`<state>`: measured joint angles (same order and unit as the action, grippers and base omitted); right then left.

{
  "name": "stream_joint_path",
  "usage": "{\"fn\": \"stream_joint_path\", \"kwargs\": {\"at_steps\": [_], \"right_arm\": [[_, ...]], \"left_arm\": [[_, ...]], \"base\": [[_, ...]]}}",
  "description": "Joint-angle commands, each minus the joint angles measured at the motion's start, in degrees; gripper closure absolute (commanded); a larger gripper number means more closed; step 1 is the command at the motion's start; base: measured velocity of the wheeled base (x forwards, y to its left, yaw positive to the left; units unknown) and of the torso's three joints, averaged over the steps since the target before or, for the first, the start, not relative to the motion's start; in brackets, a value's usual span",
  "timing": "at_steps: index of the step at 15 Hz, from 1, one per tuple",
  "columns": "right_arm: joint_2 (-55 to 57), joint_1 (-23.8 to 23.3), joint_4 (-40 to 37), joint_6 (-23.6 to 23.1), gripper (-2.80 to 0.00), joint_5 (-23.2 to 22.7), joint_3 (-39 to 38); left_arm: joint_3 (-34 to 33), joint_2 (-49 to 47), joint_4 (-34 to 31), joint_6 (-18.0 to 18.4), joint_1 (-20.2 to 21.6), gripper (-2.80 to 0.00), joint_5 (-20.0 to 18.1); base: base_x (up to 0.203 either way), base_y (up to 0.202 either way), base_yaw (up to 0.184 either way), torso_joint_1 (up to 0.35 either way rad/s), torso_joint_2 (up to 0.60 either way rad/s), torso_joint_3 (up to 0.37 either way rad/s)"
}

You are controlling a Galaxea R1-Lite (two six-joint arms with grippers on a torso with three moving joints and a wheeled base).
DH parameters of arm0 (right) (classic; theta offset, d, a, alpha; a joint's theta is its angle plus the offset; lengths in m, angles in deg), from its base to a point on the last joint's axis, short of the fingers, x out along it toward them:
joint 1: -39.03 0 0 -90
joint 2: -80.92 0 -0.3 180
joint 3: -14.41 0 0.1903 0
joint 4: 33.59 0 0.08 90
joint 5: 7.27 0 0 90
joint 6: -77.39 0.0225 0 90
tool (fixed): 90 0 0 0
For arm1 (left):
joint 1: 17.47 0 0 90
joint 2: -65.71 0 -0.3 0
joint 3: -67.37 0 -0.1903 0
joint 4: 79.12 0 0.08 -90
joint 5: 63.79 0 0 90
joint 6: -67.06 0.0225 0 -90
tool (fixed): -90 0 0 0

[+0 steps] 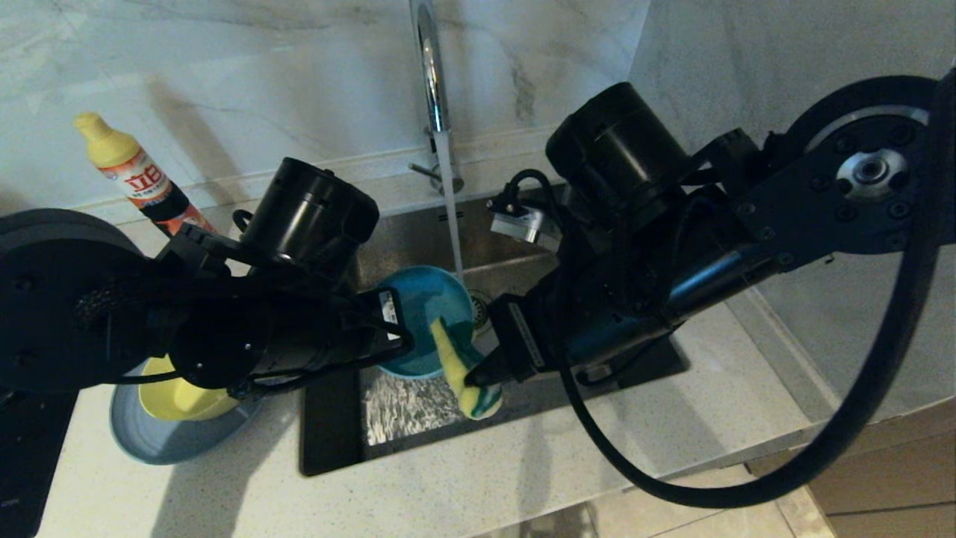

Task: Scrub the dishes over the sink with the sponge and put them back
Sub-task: Wipe the bowl

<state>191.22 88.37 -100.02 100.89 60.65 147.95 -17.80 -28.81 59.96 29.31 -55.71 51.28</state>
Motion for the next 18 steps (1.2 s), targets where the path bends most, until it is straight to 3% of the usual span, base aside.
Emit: {"fn": "stream_joint_path", "kwargs": {"at_steps": [1,4,6,9,18], "right_arm": [[2.0,0.1,-0.2,0.4,0.0,-0.2,0.3],[2.7,0.2,-0.2,0.8,0.0,-0.1,0.3],[3.4,0.2,0.1,1.9,0.0,-0.1,0.4],[4.3,0.2,0.1,2.1,0.0,-0.2,0.4],[7.1,0.8,2.9,3.8,0.0,-0.2,0.6]], "left_arm": [[-0.5,-1.1,-0.1,-0.2,-1.2,0.0,2.6],[-1.5,-1.2,0.4,-0.1,-3.4,0.0,5.1],[-3.6,-0.5,3.9,0.6,-4.7,0.0,5.7],[-7.7,-0.6,11.4,3.5,-6.0,0.0,11.0],[-11.8,0.4,17.9,4.5,-8.8,0.0,11.6]], "base": [[0.0,0.0,0.0,0.0,0.0,0.0],[0.0,0.0,0.0,0.0,0.0,0.0],[0.0,0.0,0.0,0.0,0.0,0.0],[0.0,0.0,0.0,0.0,0.0,0.0],[0.0,0.0,0.0,0.0,0.0,0.0]]}}
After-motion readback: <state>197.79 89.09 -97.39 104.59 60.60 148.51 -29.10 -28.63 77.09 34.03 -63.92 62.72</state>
